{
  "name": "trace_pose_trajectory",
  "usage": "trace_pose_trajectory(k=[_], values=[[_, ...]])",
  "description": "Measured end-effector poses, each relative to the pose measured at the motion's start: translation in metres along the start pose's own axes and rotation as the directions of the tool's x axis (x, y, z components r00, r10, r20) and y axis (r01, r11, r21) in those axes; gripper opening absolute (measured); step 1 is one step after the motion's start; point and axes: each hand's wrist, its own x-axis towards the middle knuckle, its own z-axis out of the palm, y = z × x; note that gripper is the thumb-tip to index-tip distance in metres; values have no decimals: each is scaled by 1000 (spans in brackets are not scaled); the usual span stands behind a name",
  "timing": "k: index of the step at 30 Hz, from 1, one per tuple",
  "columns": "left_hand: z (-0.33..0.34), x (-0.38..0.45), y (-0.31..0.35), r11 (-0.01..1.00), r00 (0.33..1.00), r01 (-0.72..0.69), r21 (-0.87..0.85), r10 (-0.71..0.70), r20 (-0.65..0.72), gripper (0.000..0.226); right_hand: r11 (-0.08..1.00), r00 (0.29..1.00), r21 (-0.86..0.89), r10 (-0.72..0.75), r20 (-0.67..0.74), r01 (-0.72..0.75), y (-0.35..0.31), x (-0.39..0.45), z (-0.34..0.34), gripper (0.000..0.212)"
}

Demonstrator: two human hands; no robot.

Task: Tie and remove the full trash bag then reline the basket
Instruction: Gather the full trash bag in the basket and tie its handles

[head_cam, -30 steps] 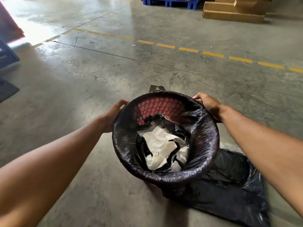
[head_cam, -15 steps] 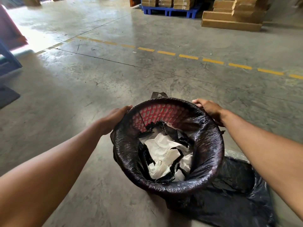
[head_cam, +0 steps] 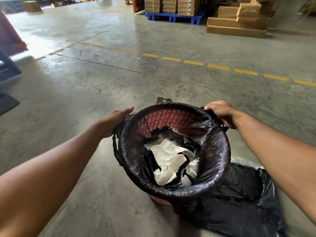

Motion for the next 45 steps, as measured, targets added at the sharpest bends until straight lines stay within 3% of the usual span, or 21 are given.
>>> trace_pose_trajectory(k=[3, 7, 12, 15, 18, 21, 26, 28, 30, 33, 35, 37, 41, 45], values=[[-1, -2, 12, 991, 997, -69, 116, 71, -17, 43, 996, 997, -87, -41, -68, 35, -4, -2, 1, 11], [0, 1, 21, 965, 946, -258, 49, 262, -191, 19, 984, 984, -154, -107, -143, 84, -12, -11, -1, 18], [12, -7, 30, 919, 913, -379, -106, 354, -201, 16, 971, 956, 78, -207, -207, 227, -19, -21, -2, 19], [9, -18, 28, 899, 895, -431, -76, 416, -159, 13, 942, 955, 203, -229, -190, 266, -18, -32, -14, 16], [-8, -30, 15, 903, 894, -428, 47, 430, -121, 20, 951, 947, -35, -310, -86, 308, -3, -45, -32, 10], [-28, -50, -6, 892, 912, -385, 239, 407, -52, 39, 879, 932, -315, -353, 77, 359, 17, -65, -51, 16], [-39, -91, -29, 905, 980, -184, 384, 137, 144, 41, 840, 967, -483, -174, 188, 245, 42, -94, -63, 40], [-37, -103, -39, 966, 979, -79, 246, 29, 199, 56, 927, 967, -328, -105, 233, 180, 51, -108, -58, 35], [-31, -110, -51, 993, 956, 89, -83, -62, 286, 65, 999, 955, 43, -28, 296, 16, 64, -118, -50, 28], [-15, -125, -66, 930, 923, 197, -311, -70, 378, 56, 927, 921, 322, 59, 385, -194, 80, -133, -44, 39], [-8, -137, -72, 935, 936, 191, -298, -82, 342, 55, 897, 913, 364, 97, 396, -253, 87, -142, -45, 40], [-4, -149, -77, 947, 938, 195, -255, -104, 332, 61, 865, 893, 402, 106, 437, -300, 87, -157, -46, 17], [2, -172, -75, 966, 952, 144, -214, -77, 296, 56, 916, 891, 318, 83, 447, -244, 96, -176, -49, 4], [-4, -186, -57, 991, 971, 89, -100, -64, 231, 27, 966, 907, 208, 51, 417, -151, 90, -182, -71, 70]])
